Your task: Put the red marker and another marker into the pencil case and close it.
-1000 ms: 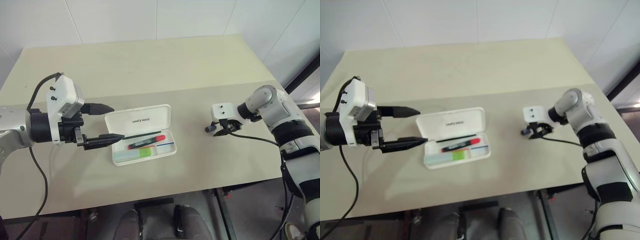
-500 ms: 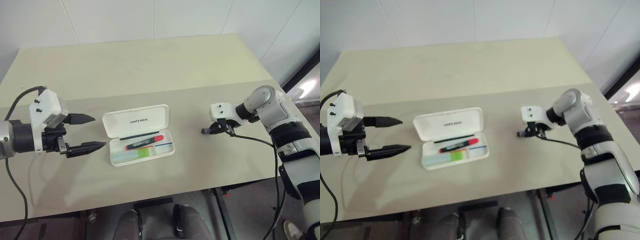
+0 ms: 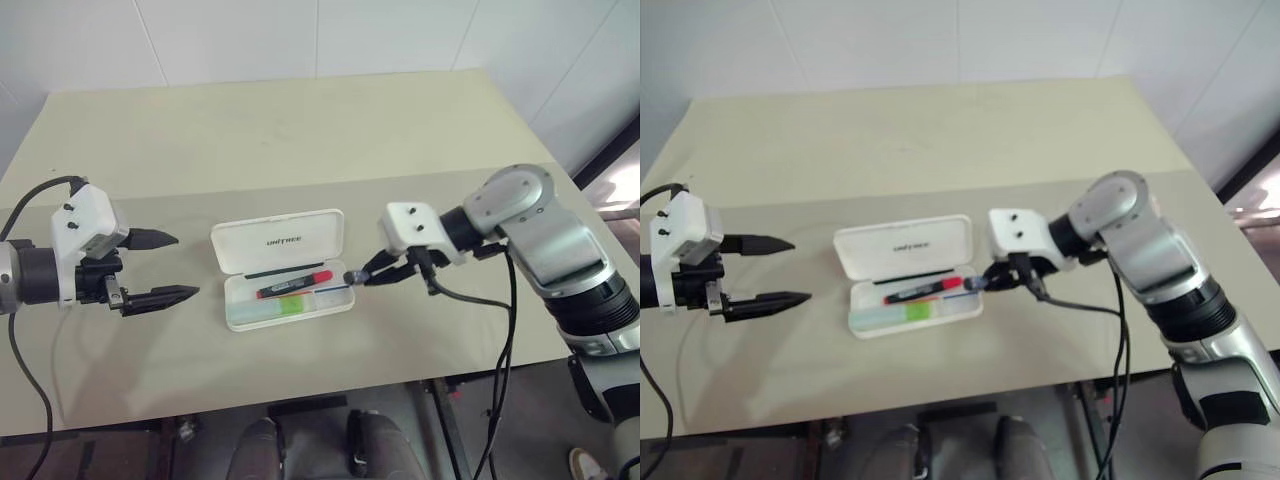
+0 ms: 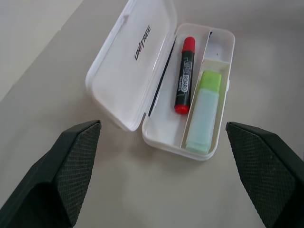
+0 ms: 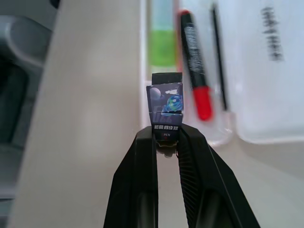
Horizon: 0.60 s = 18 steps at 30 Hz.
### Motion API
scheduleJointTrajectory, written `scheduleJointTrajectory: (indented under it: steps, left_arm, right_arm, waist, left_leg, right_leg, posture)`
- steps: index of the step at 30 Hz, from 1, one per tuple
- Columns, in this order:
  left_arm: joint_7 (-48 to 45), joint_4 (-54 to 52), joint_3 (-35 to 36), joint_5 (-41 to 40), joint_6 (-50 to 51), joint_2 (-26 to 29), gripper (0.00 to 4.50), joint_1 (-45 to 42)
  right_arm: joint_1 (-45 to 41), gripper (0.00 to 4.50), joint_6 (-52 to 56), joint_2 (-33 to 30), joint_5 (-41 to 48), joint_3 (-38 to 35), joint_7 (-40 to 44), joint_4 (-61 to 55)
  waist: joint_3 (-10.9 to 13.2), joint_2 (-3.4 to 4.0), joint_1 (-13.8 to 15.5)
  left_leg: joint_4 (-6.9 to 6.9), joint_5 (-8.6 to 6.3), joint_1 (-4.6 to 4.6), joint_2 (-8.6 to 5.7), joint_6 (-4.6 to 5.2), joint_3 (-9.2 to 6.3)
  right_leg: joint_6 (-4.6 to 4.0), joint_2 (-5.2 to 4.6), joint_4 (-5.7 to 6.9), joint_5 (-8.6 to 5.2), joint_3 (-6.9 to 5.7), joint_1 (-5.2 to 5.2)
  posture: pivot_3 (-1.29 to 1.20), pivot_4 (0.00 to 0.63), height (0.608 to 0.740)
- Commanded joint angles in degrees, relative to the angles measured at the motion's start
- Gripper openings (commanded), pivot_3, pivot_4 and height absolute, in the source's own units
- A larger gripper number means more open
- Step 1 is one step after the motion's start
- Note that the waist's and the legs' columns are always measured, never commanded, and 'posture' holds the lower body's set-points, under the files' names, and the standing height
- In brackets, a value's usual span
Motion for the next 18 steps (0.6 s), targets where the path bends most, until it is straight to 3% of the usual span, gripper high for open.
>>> scheduleJointTrajectory:
  steps: [1, 7, 18]
  left_arm:
    - [-0.5, 0.5, -1.4, 0.8, -2.5, 0.4, 4.50, -2.3]
    - [-0.7, 0.8, -3.9, 0.5, -3.8, -0.1, 4.50, -4.5]
    - [-1.1, -1.2, -2.4, -1.7, -2.9, -0.7, 4.50, -3.4]
  right_arm:
    - [0.0, 0.29, 0.2, 1.6, 0.0, 1.5, -1.2, -0.9]
    - [-1.7, 0.29, -1.7, 5.5, -2.2, 4.5, -3.9, 4.6]
    - [-2.7, 0.29, -5.4, 9.5, -5.3, 6.9, -4.8, 9.7]
  waist:
    - [0.0, -0.01, -0.1]
    - [0.0, -0.01, -0.3]
    - [0.0, -0.01, -0.1]
  left_leg:
    - [0.00, 0.00, 0.00, 0.01, 0.00, 0.00]
    - [-0.06, 0.00, 0.01, 0.02, -0.02, 0.07]
    - [-0.04, 0.00, 0.00, 0.04, -0.02, 0.08]
  right_leg:
    - [0.00, 0.01, 0.02, 0.00, 0.00, 0.00]
    - [-0.01, 0.03, 0.02, 0.00, 0.01, -0.04]
    - [-0.01, 0.04, 0.04, 0.00, 0.01, -0.06]
  posture:
    - [0.00, 0.150, 0.740]
    - [0.00, 0.150, 0.740]
    - [0.00, 0.150, 0.740]
